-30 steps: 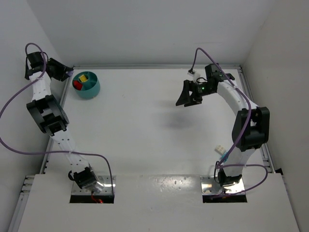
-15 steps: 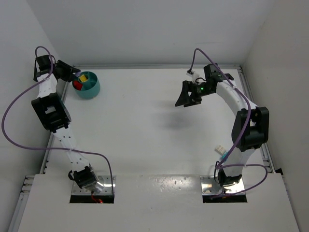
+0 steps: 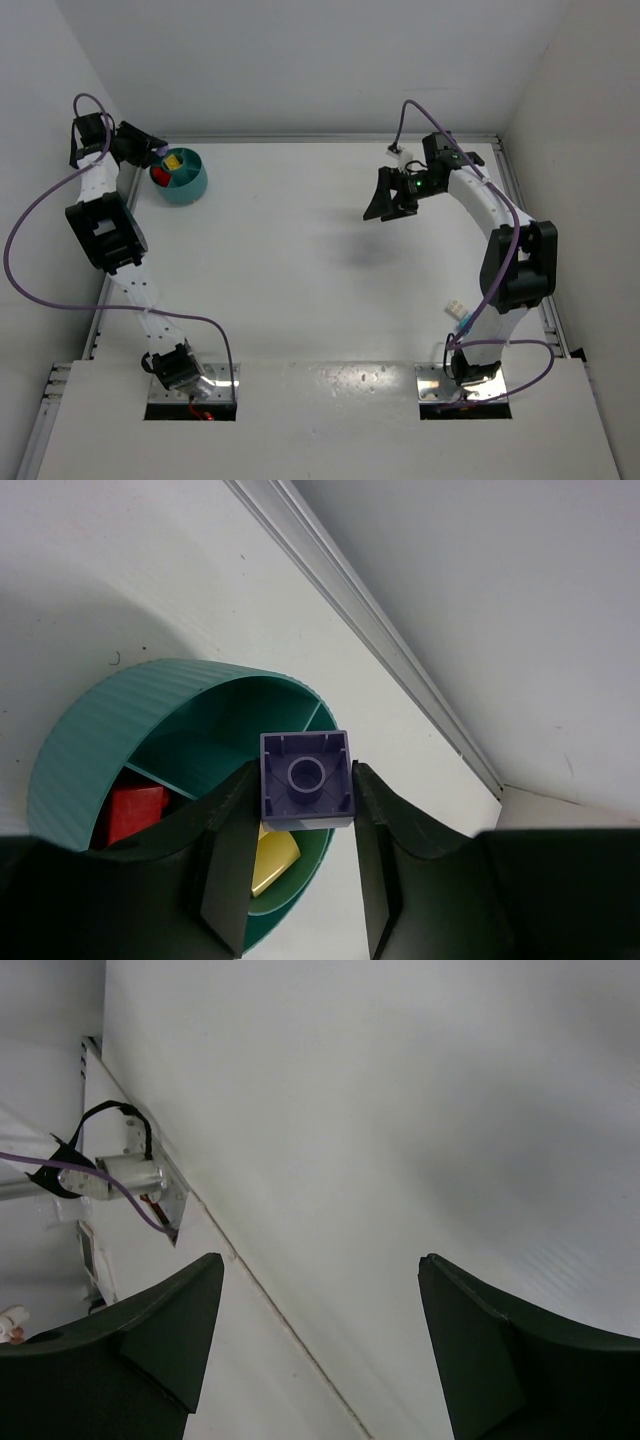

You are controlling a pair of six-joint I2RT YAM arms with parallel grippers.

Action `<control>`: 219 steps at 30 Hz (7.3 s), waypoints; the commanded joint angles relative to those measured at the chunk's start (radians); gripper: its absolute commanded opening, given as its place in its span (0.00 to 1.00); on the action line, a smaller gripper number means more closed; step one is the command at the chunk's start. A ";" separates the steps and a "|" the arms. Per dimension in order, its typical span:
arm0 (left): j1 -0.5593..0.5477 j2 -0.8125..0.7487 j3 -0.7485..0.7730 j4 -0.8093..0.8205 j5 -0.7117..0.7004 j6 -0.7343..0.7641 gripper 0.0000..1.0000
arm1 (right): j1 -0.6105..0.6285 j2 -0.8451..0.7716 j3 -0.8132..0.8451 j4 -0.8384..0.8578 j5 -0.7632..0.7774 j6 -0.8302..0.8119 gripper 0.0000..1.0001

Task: Sort the legos into containers by color

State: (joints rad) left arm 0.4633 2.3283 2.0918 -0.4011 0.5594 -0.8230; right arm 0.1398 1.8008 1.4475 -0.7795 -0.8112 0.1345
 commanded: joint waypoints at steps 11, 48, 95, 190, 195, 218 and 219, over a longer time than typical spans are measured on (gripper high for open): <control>0.011 -0.046 -0.015 0.035 0.027 0.010 0.52 | 0.004 -0.004 0.019 0.014 -0.008 -0.015 0.79; -0.385 -1.041 -0.461 -0.334 0.085 0.952 1.00 | -0.635 -0.448 -0.541 -0.044 0.885 -0.662 0.63; -0.698 -1.365 -1.032 -0.117 0.261 1.084 0.97 | -0.144 -0.104 -0.171 -0.633 -0.143 -0.932 0.03; -0.936 -1.463 -1.258 0.076 -0.093 0.920 0.24 | 0.212 0.010 0.209 -0.414 -0.320 -0.397 0.41; -0.671 -1.286 -1.023 -0.034 -0.259 0.783 0.12 | 0.192 -0.116 0.045 -0.103 0.087 -0.178 0.41; 0.073 -0.284 -0.153 -0.029 0.208 0.214 0.07 | 0.182 -0.123 -0.007 -0.066 0.122 -0.168 0.41; 0.074 -0.271 -0.136 0.003 0.217 0.193 0.07 | 0.182 -0.113 -0.007 -0.066 0.122 -0.168 0.41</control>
State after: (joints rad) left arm 0.5259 2.0575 1.8771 -0.5266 0.6964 -0.5354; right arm 0.3222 1.6794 1.4399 -0.8673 -0.6807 -0.0441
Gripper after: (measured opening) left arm 0.513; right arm 0.407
